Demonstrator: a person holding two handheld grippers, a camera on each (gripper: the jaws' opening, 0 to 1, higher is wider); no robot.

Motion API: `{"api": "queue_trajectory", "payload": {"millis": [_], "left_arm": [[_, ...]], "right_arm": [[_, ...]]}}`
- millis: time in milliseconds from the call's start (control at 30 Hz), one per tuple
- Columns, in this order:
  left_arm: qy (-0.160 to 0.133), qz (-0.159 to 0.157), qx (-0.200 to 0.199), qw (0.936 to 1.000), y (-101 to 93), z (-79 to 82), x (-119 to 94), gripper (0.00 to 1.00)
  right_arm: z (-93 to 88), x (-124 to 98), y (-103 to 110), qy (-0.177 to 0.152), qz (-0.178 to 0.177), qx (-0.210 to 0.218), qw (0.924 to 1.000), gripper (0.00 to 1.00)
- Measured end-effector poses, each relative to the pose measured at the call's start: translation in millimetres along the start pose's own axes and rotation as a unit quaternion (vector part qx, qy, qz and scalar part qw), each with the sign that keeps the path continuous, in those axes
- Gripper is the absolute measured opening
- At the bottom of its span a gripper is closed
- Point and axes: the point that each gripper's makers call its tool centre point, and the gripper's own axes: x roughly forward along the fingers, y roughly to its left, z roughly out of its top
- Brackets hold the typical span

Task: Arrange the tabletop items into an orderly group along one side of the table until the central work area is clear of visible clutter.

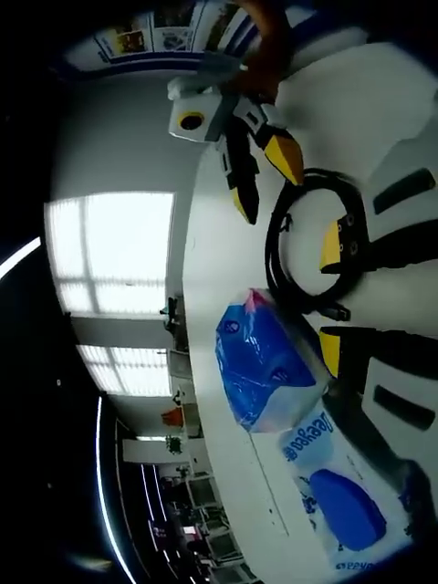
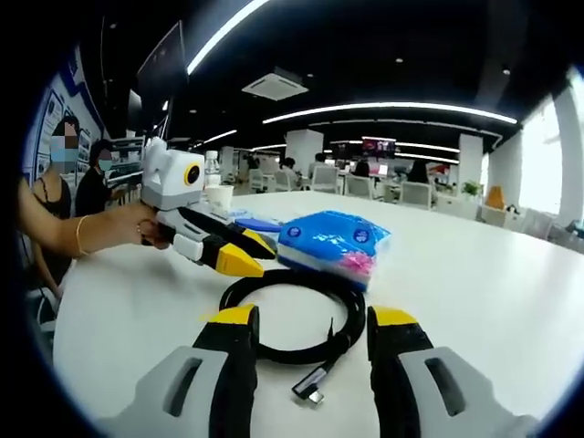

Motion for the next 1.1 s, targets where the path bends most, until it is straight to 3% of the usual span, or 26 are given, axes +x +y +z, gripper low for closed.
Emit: {"api": "queue_trajectory", "payload": {"millis": [333,400,533,967,1100], "left_arm": [[0.006,-0.007,-0.011,0.9999,-3.2,1.7,11,0.22],[0.001,0.015,-0.003,0.9999,3.7,4.4,14,0.22],[0.004,0.000,-0.022,0.9998,-0.5,4.5,19,0.22],[0.015,-0.004,-0.030,0.9994,-6.3,-1.4,28,0.22],[0.013,-0.001,-0.034,0.9993,-5.2,-1.5,29,0.22]], "right_arm": [[-5.1,0,11,0.003,0.011,0.006,0.9999,0.56],[-5.8,0,12,0.004,0.011,0.006,0.9999,0.55],[-7.5,0,9,0.006,0.003,-0.004,1.0000,0.55],[-15.0,1,14,0.009,0.020,0.027,0.9994,0.56],[-13.3,1,15,0.007,0.016,0.016,0.9997,0.56]]}}
